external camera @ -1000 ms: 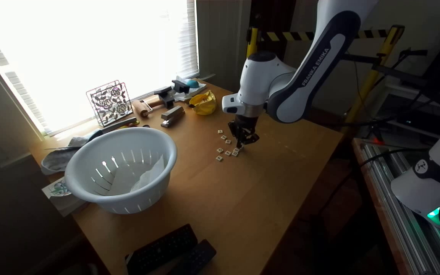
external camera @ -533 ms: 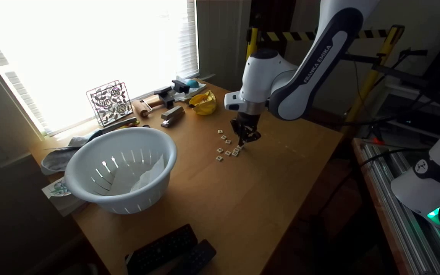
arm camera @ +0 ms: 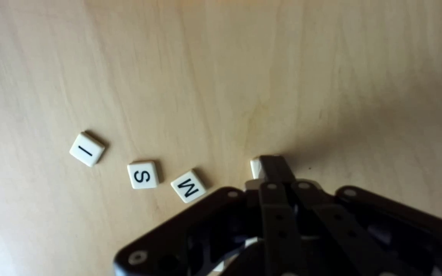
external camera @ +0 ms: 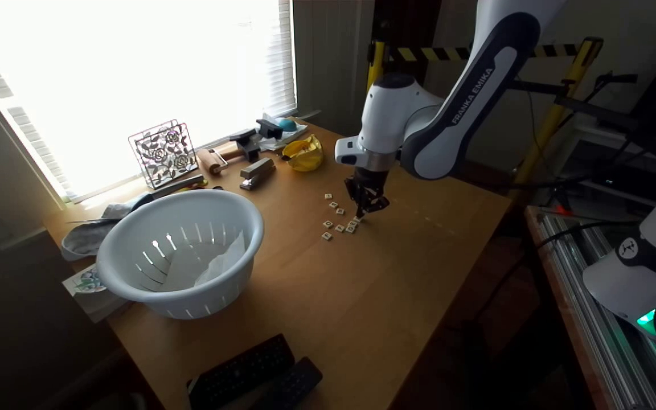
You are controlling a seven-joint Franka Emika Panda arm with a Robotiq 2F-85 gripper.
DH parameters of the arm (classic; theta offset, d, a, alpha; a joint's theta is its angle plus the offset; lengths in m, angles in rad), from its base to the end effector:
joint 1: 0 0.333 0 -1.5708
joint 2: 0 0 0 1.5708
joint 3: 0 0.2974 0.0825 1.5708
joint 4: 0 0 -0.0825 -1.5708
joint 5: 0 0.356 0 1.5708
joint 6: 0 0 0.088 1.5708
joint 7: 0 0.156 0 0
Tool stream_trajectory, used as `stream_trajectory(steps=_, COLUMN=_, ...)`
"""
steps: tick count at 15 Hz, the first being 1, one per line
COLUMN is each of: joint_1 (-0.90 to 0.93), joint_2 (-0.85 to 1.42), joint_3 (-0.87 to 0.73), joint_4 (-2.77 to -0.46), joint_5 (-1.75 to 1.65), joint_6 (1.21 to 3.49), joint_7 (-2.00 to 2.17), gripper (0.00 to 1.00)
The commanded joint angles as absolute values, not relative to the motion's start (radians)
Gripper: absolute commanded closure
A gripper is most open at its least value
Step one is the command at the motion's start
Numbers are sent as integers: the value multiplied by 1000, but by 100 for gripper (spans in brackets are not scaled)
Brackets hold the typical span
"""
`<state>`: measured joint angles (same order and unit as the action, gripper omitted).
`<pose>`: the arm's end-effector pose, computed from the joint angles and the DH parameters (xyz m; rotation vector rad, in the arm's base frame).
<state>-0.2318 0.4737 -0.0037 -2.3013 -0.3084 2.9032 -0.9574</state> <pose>0.5079 -0.1068 0.1129 2.6133 1.4577 0.0784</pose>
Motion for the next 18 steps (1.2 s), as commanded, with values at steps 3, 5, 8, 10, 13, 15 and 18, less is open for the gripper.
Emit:
stream_trajectory(steps=3, joint_1=-247, joint_2=494, joint_3=11, joint_4=-2291, joint_5=-284, joint_6=2922, joint_7=-947, gripper=100)
stream_trajectory(steps=5, joint_1=-252, joint_2=497, joint_3=16, joint_4=-2289, joint_5=-280, joint_6=2929, joint_7=-946, gripper=100)
stream_trajectory(steps=8, joint_1=-255, joint_2=500, joint_3=23, joint_4=-2284, joint_5=-276, joint_6=2921, joint_7=-948, gripper=100)
stream_trajectory(steps=10, joint_1=-257, joint_2=505, joint_3=27, joint_4=-2280, joint_5=-273, joint_6=2917, joint_7=-949, gripper=100)
stream_trajectory(steps=13, joint_1=-261, joint_2=511, joint_3=33, joint_4=-2275, joint_5=-271, joint_6=2915, joint_7=-950, gripper=100)
stream_trajectory(steps=15, joint_1=-262, joint_2=515, joint_3=32, joint_4=-2271, joint_5=-272, joint_6=2914, joint_7=-949, gripper=100)
stream_trajectory(steps=18, joint_1=-268, joint_2=520, joint_3=39, joint_4=-2264, joint_5=-267, joint_6=2911, joint_7=-953, gripper=100)
